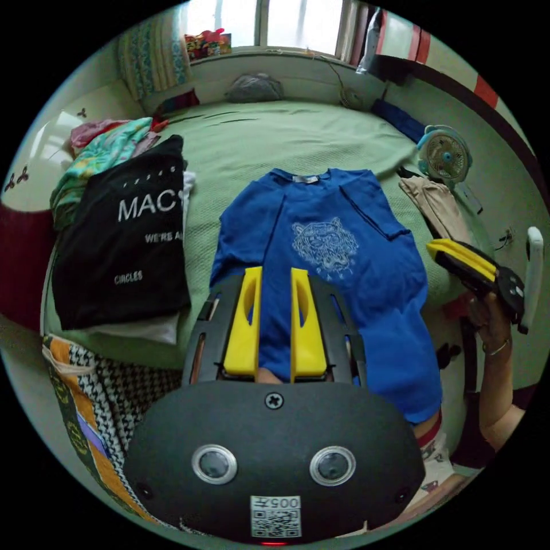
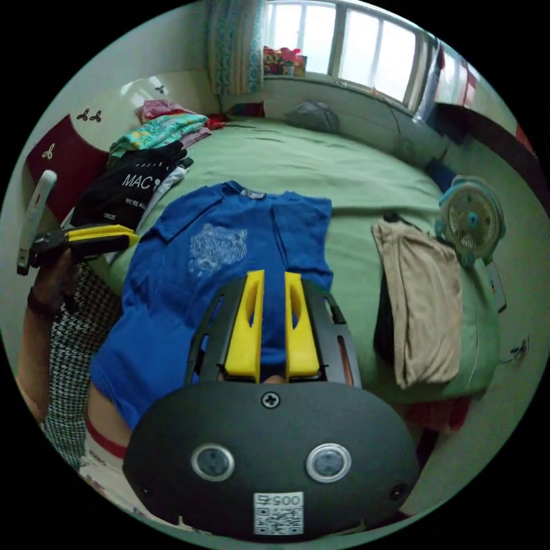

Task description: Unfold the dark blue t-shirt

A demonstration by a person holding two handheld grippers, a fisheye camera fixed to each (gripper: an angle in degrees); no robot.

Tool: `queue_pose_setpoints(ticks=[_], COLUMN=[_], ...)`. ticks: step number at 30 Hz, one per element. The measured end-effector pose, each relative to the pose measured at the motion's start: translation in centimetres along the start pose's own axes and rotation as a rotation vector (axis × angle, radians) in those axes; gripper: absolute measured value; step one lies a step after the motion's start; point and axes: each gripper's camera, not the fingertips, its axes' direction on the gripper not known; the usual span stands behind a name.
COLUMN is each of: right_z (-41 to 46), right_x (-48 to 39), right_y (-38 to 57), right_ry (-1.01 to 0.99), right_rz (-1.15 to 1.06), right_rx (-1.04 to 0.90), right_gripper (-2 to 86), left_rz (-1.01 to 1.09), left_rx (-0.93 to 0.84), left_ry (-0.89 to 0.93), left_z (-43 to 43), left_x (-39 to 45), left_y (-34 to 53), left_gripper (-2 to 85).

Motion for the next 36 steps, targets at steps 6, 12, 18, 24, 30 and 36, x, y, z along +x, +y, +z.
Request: queue_pose_setpoints(ticks=[6, 12, 18, 24, 30, 36], right_z=[7.0, 12.2, 12.7, 12.1, 9.9, 11.0], right_x=[1.7, 2.6, 5.4, 9.1, 16.9, 26.2], right_y=[-6.9, -10.0, -11.4, -13.6, -15.6, -13.5], right_ry=[-0.034, 0.014, -0.034, -0.097, -0.144, 0.031], right_rz=[-0.027, -0.049, -0.008, 0.054, 0.271, 0.569], right_rx=[-0.047, -0.112, -0.070, -0.039, 0.041, -0.044], right_gripper=[8.2, 8.8, -0.9, -1.6, -1.6, -1.1], left_rz=[0.037, -0.010, 0.049, 0.053, -0.045, 0.036], left_rx=[-0.015, -0.032, 0.014, 0.022, 0.050, 0.025], left_ry=[-0.008, -0.043, -0.066, -0.147, -0.122, -0.094], left_z=[5.1, 9.7, 10.4, 10.3, 9.3, 10.8], left_x=[-0.5, -1.7, -2.3, -4.1, -8.2, -8.5], left_y=[-5.0, -7.2, -8.5, -10.9, -13.0, -14.0], left_gripper=[11.4, 9.8, 5.2, -0.1, 0.6, 5.7])
